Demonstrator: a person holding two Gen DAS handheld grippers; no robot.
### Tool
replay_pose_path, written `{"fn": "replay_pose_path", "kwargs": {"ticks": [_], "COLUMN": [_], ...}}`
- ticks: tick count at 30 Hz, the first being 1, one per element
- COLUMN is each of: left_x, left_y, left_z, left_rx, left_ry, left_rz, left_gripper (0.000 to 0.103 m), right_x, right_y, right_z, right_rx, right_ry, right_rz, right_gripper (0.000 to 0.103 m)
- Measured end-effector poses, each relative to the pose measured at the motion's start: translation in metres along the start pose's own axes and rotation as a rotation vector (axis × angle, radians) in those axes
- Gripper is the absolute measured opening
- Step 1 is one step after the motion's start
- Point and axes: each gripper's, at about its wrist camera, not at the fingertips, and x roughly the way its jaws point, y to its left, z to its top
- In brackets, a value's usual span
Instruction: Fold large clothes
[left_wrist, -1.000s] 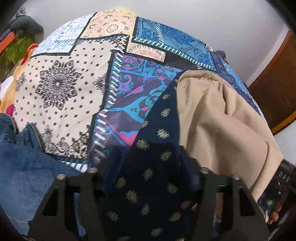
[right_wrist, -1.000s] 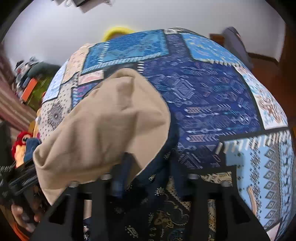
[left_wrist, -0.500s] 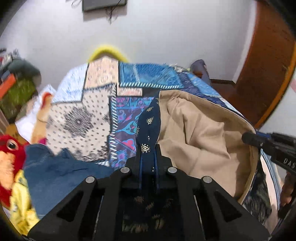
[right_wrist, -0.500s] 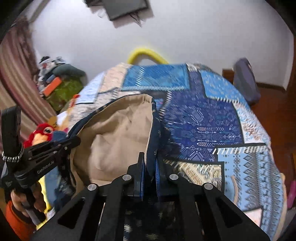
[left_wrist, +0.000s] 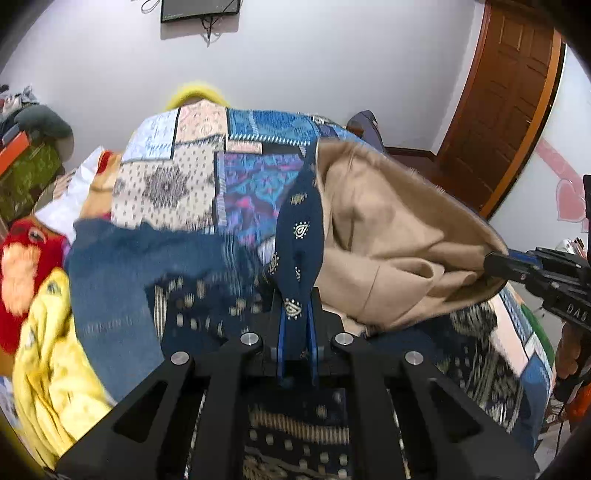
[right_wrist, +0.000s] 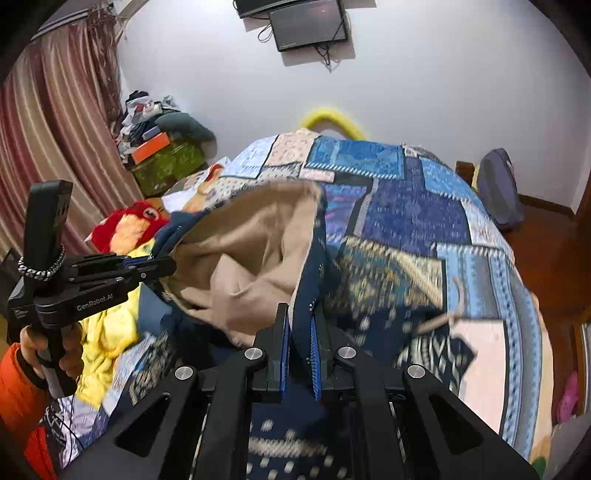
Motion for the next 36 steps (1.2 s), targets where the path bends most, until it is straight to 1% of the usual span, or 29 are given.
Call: {"fn": "replay_pose_path", "kwargs": {"ticks": [3, 6, 10, 12, 14, 17, 19, 21, 22, 23, 24, 25, 26, 27, 28, 29, 30, 31, 32, 33, 34, 36], "left_x": [-0.001, 0.007, 0.023, 0.032, 0.039, 0.052, 0.057, 0.059, 0.06, 0.06, 0.06, 0.06, 0.059, 0.059, 0.055, 0.05, 0.046, 0.04, 0.032, 0.027, 0.019, 0.005], "left_y": [0.0, 0.003, 0.014, 0.019, 0.023, 0.028, 0.031, 0.033, 0.034, 0.035, 0.035, 0.035, 0.036, 0.038, 0.038, 0.039, 0.039, 0.038, 0.037, 0.035, 0.032, 0.026], "left_z": [-0.025, -0.046, -0.064, -0.071, -0.076, -0.082, -0.085, -0.088, -0.09, -0.091, -0.092, -0.093, -0.094, -0.094, -0.095, -0.097, -0.097, -0.098, -0.098, -0.097, -0.095, -0.091], "left_rx": [-0.006, -0.013, -0.042, -0.049, -0.054, -0.072, -0.087, -0.104, -0.111, -0.114, -0.111, -0.105, -0.105, -0.11, -0.117, -0.123, -0.128, -0.13, -0.124, -0.116, -0.095, -0.064], "left_ry": [0.024, 0.063, 0.103, 0.121, 0.131, 0.156, 0.161, 0.163, 0.164, 0.164, 0.165, 0.165, 0.167, 0.17, 0.174, 0.177, 0.175, 0.171, 0.166, 0.161, 0.146, 0.124], "left_rz": [-0.003, 0.013, 0.041, 0.056, 0.063, 0.072, 0.071, 0.067, 0.064, 0.066, 0.071, 0.077, 0.087, 0.082, 0.066, 0.045, 0.031, 0.018, 0.013, 0.021, 0.039, 0.058], "left_gripper": [0.01, 0.01, 0.01, 0.011, 0.011, 0.011, 0.011, 0.012, 0.013, 0.016, 0.019, 0.021, 0.026, 0.027, 0.027, 0.027, 0.029, 0.031, 0.036, 0.04, 0.041, 0.05], "right_x": [-0.011, -0.015, -0.007, -0.001, 0.006, 0.019, 0.027, 0.031, 0.03, 0.028, 0.027, 0.024, 0.021, 0.017, 0.011, 0.006, 0.001, -0.004, -0.009, -0.014, -0.021, -0.031], "right_y": [0.004, 0.005, -0.005, -0.012, -0.018, -0.031, -0.043, -0.057, -0.061, -0.066, -0.067, -0.071, -0.073, -0.073, -0.074, -0.075, -0.077, -0.077, -0.076, -0.073, -0.069, -0.06], "right_z": [-0.022, -0.039, -0.061, -0.069, -0.079, -0.091, -0.098, -0.105, -0.107, -0.109, -0.111, -0.112, -0.113, -0.114, -0.116, -0.117, -0.119, -0.12, -0.121, -0.122, -0.121, -0.118], "right_rx": [0.009, -0.01, 0.005, -0.005, -0.039, -0.083, -0.069, -0.016, 0.005, 0.024, 0.034, 0.041, 0.034, 0.02, 0.009, 0.012, 0.036, 0.052, 0.059, 0.055, 0.042, 0.024], "right_ry": [0.013, 0.023, 0.05, 0.062, 0.08, 0.13, 0.181, 0.223, 0.229, 0.233, 0.233, 0.234, 0.228, 0.211, 0.189, 0.188, 0.201, 0.204, 0.203, 0.201, 0.194, 0.177], "right_rz": [0.001, -0.033, -0.078, -0.132, -0.206, -0.303, -0.296, -0.265, -0.25, -0.236, -0.234, -0.259, -0.313, -0.36, -0.379, -0.36, -0.311, -0.286, -0.269, -0.258, -0.248, -0.235], "right_gripper": [0.007, 0.007, 0.007, 0.007, 0.007, 0.008, 0.008, 0.008, 0.009, 0.01, 0.02, 0.048, 0.063, 0.086, 0.089, 0.089, 0.089, 0.089, 0.089, 0.089, 0.089, 0.089]}}
